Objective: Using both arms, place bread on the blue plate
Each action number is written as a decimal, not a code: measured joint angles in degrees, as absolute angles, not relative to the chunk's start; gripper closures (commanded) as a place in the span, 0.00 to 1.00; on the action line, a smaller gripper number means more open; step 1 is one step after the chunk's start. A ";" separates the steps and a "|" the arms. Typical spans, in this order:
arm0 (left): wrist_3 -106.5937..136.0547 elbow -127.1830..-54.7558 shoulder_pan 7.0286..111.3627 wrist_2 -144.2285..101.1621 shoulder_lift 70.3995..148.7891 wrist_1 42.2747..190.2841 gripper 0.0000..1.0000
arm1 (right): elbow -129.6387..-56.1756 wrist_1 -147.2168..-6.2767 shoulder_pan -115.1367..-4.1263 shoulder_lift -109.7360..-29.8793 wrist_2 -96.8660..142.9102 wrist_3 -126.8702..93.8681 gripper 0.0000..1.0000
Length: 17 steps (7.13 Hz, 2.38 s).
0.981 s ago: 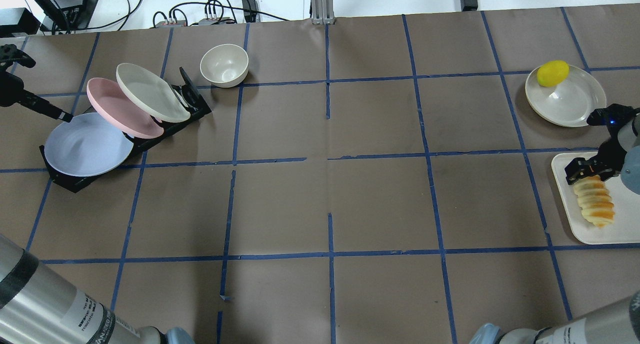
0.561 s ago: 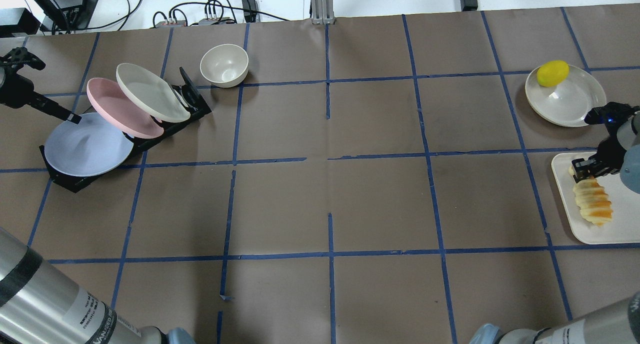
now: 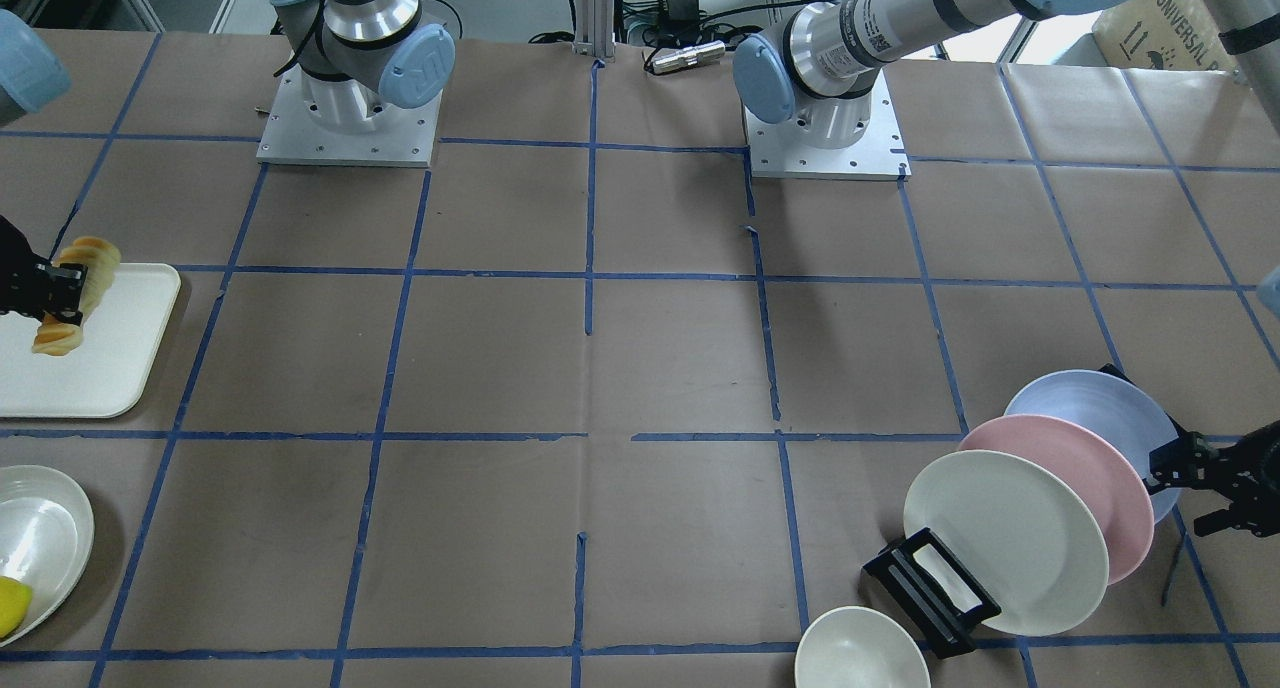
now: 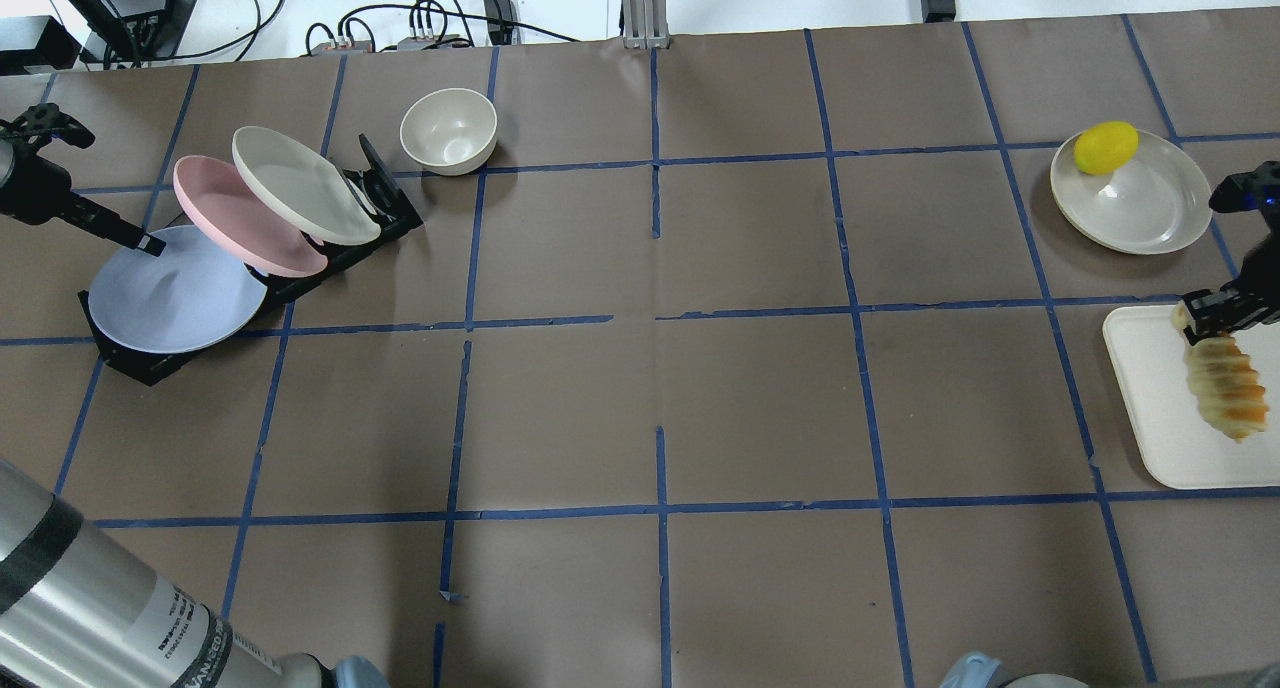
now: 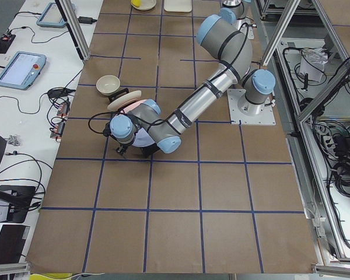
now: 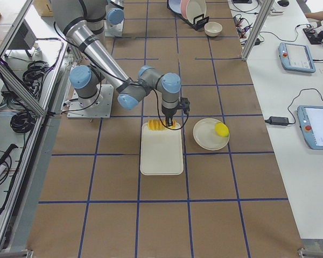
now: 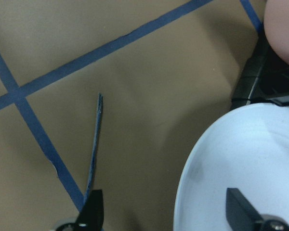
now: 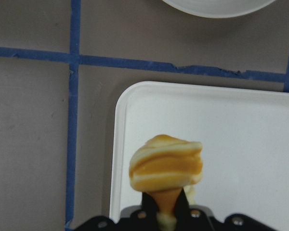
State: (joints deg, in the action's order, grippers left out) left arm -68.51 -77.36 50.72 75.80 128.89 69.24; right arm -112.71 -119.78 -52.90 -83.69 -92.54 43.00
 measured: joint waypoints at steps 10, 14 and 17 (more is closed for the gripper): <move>-63.17 -76.03 51.13 79.22 120.36 82.99 0.97 | -104.12 -99.82 -80.90 -97.01 -92.61 22.03 1.00; -57.10 -83.40 52.61 79.18 103.43 93.26 0.97 | -104.02 -97.45 -87.03 -97.60 -92.37 15.11 0.99; -34.33 -96.23 66.27 79.01 93.48 85.42 0.97 | -101.55 -91.41 -88.55 -97.31 -90.48 1.25 0.99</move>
